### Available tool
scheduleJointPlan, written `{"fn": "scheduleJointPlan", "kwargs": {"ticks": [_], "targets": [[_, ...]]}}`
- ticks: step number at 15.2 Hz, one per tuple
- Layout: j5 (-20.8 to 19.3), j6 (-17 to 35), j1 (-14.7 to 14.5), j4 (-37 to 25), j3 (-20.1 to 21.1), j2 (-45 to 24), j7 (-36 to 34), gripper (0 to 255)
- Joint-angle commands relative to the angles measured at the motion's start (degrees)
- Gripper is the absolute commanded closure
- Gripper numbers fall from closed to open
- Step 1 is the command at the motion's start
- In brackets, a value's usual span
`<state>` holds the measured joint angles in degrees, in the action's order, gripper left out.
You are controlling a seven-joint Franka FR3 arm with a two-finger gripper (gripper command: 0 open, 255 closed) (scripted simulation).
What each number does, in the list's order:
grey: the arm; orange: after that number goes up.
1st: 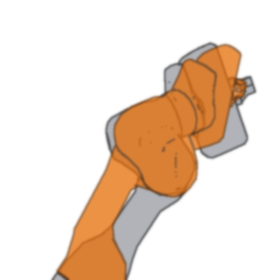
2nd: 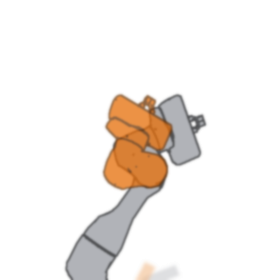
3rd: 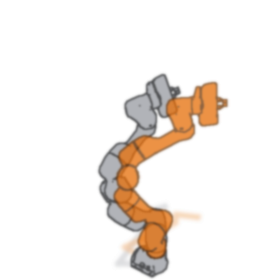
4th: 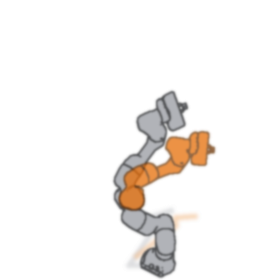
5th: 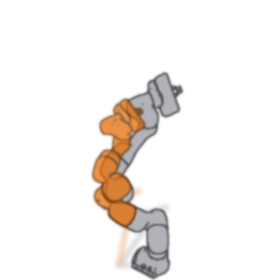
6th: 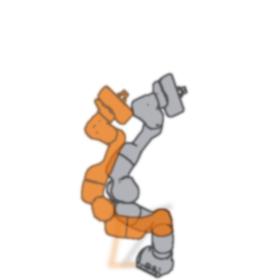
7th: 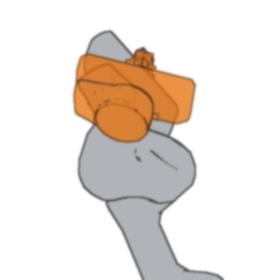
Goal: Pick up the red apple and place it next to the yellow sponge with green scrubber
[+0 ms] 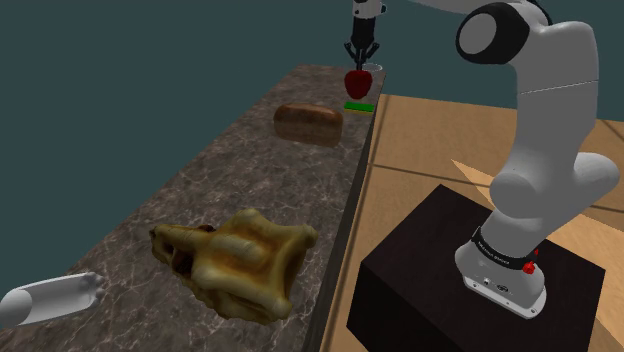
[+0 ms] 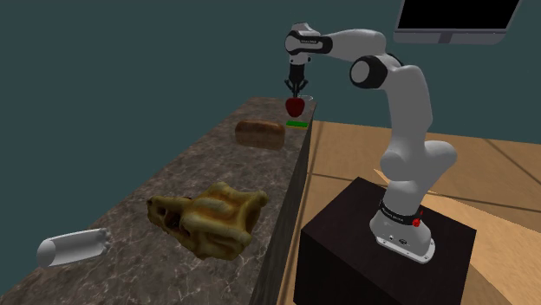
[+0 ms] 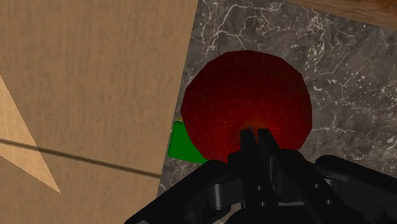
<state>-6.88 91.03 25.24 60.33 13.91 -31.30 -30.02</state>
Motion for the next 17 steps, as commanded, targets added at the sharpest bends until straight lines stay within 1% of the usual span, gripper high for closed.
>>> {"fn": "scheduleJointPlan", "kwargs": {"ticks": [1, 8, 17], "targets": [[0.1, 1.8, 0.2, 2.2, 0.0, 0.4, 0.0, 255], [0.2, 7.9, 0.9, 9.4, 0.0, 1.5, -0.2, 255], [0.1, 14.8, 1.4, 16.2, -0.1, 1.4, -0.4, 255]]}}
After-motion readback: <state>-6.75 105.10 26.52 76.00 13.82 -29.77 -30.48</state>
